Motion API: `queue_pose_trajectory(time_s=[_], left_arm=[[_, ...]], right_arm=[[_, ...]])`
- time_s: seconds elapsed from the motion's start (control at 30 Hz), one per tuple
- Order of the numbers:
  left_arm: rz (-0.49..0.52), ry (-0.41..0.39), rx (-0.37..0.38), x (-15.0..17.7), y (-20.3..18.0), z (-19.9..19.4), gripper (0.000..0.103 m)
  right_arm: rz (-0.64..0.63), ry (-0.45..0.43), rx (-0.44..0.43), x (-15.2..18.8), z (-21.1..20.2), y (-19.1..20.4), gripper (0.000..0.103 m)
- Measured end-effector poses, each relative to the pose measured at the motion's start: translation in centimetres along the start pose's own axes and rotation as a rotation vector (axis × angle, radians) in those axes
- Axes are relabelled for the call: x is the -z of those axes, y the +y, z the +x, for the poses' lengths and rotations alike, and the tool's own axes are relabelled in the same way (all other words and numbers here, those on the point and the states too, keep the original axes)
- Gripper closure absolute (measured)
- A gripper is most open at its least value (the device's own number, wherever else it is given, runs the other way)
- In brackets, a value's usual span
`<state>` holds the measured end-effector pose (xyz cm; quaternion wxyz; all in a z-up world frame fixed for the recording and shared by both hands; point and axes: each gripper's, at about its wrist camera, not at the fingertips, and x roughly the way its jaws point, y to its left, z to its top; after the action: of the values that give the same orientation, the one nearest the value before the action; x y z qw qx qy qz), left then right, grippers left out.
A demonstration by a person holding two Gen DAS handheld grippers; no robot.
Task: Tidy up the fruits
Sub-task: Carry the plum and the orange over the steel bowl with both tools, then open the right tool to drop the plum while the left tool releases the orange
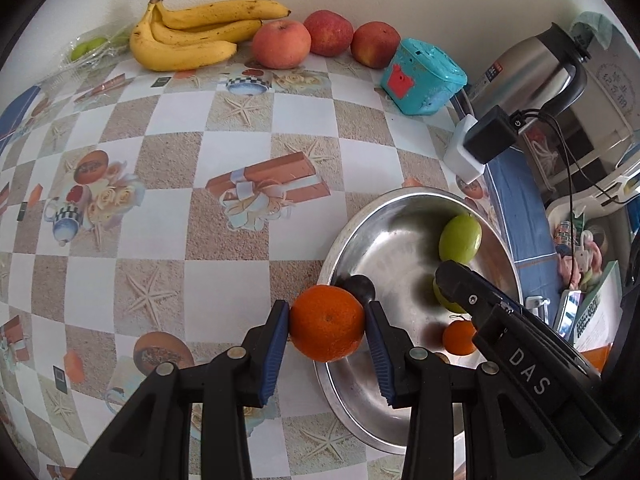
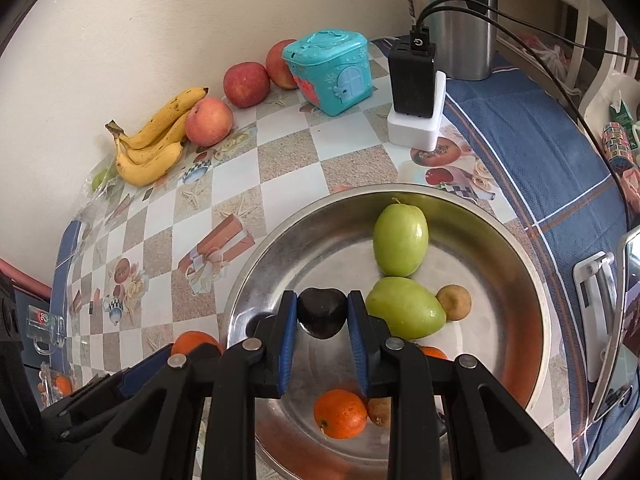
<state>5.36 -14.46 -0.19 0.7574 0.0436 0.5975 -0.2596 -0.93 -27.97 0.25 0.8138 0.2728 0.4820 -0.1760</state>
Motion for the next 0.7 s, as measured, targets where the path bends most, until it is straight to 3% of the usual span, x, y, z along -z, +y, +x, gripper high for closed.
queue_pose_trajectory(time_s=[0.47,0.7], left_arm=[[-0.001,0.033,0.0,-0.02,0.03,0.55,0.059],[-0.008,0.031,-0.009,-0.19,0.35,0.43,0.049]], right_arm=[[0.009,0.031,0.013,0.3,0.42,-0.38,0.076],[0.015,0.033,0.02,0.26,0.37,-0.47,0.075]])
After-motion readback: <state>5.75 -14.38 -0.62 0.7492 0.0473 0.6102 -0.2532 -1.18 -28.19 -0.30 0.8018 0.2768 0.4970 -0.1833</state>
